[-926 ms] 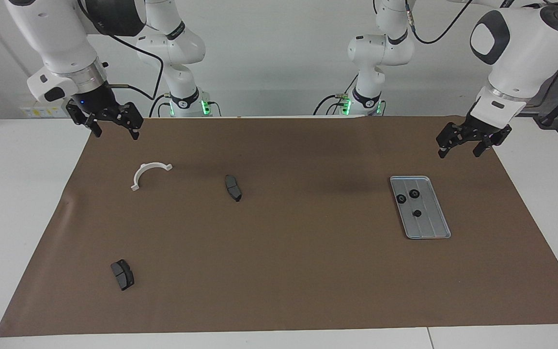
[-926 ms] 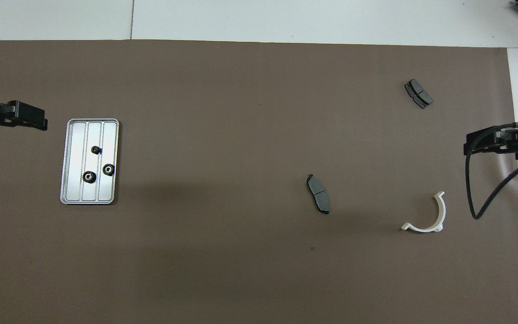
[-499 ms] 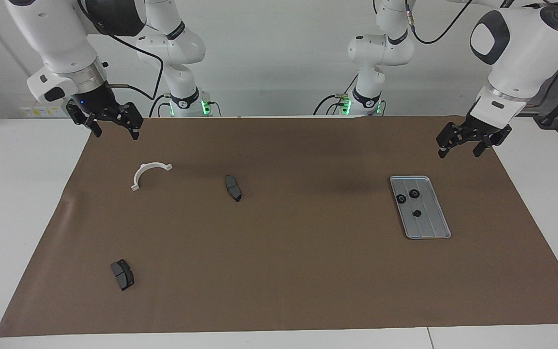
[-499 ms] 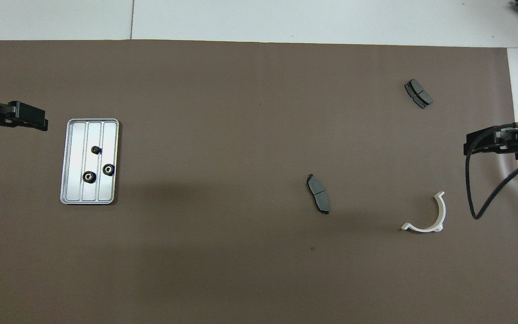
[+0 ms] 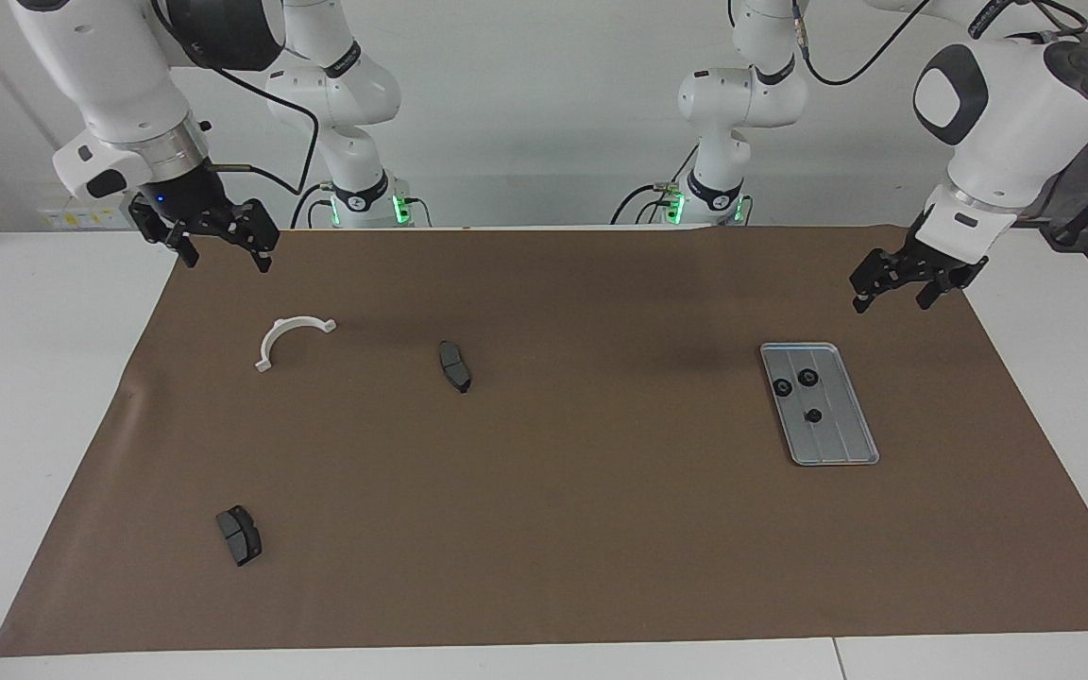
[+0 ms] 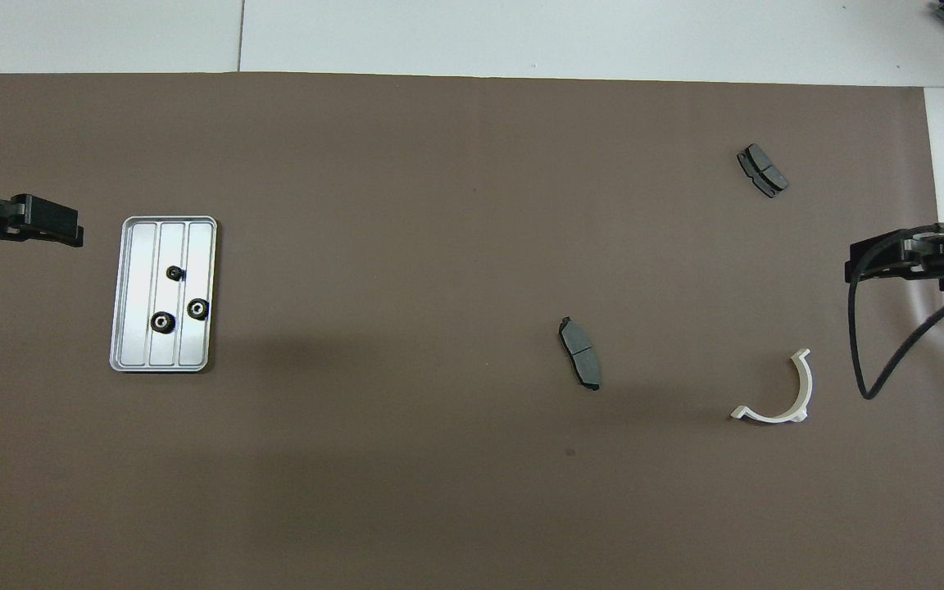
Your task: Place bearing gear from tray to pile
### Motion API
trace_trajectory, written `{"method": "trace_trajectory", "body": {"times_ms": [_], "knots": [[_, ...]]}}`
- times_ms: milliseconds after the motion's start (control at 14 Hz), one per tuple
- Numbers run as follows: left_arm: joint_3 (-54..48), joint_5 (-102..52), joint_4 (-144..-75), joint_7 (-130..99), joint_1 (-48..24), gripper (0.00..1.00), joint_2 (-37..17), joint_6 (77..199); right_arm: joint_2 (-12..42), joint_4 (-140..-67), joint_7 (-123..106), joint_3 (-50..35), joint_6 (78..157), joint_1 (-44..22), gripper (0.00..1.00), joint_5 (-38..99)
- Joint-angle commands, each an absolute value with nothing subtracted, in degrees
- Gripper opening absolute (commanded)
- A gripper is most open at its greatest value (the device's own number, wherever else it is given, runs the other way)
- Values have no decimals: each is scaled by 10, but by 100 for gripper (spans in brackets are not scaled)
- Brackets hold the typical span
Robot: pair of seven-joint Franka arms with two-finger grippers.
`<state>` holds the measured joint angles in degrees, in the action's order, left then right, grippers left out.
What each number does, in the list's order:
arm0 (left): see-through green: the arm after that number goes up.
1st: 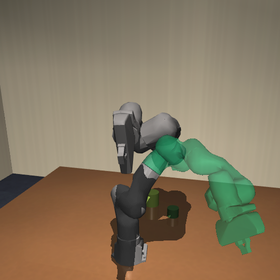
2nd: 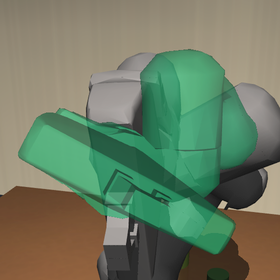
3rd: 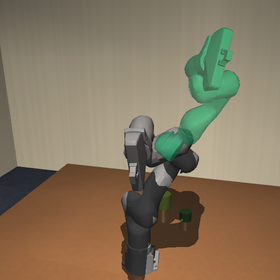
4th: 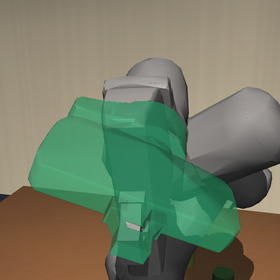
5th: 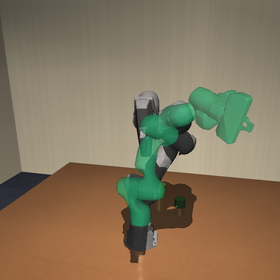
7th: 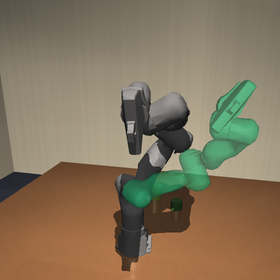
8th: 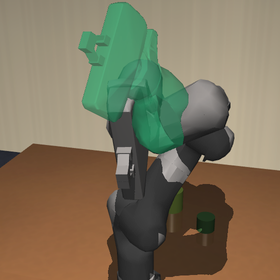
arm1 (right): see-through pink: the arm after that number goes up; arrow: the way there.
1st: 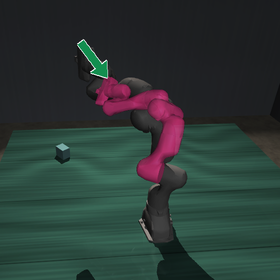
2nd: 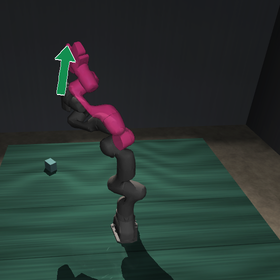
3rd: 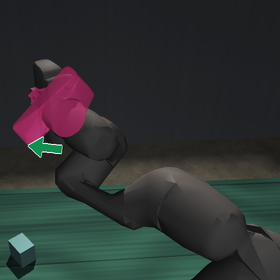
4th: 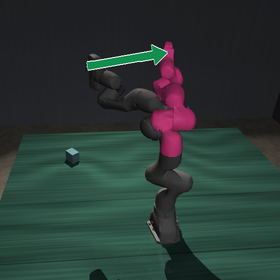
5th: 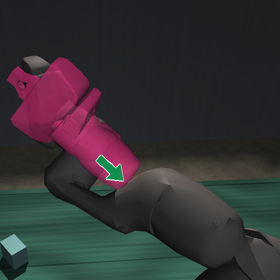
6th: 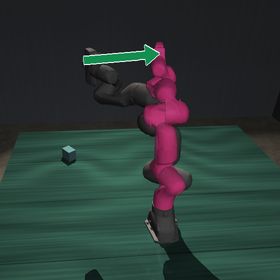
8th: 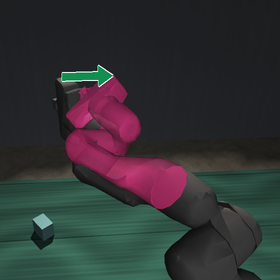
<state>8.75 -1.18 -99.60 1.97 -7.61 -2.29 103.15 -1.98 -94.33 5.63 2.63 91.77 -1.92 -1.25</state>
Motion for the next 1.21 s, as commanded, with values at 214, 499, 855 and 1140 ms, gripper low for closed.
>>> {"method": "trace_trajectory", "body": {"times_ms": [214, 499, 855, 1140], "knots": [[83, -23, -1076, 16, -74, 100, -72, 1188, -31, -952, 38, 25, 912, -15, 100, -2], [83, -23, -1094, 18, -79, 97, -131, 1254, -30, -952, 39, 25, 912, -15, 100, -2], [81, -25, -1123, 19, -83, 79, -163, 1308, -30, -952, 38, 25, 912, -15, 100, -2], [81, -25, -1152, 19, -83, 72, -169, 1348, -31, -952, 38, 25, 912, -15, 100, -2]]}}
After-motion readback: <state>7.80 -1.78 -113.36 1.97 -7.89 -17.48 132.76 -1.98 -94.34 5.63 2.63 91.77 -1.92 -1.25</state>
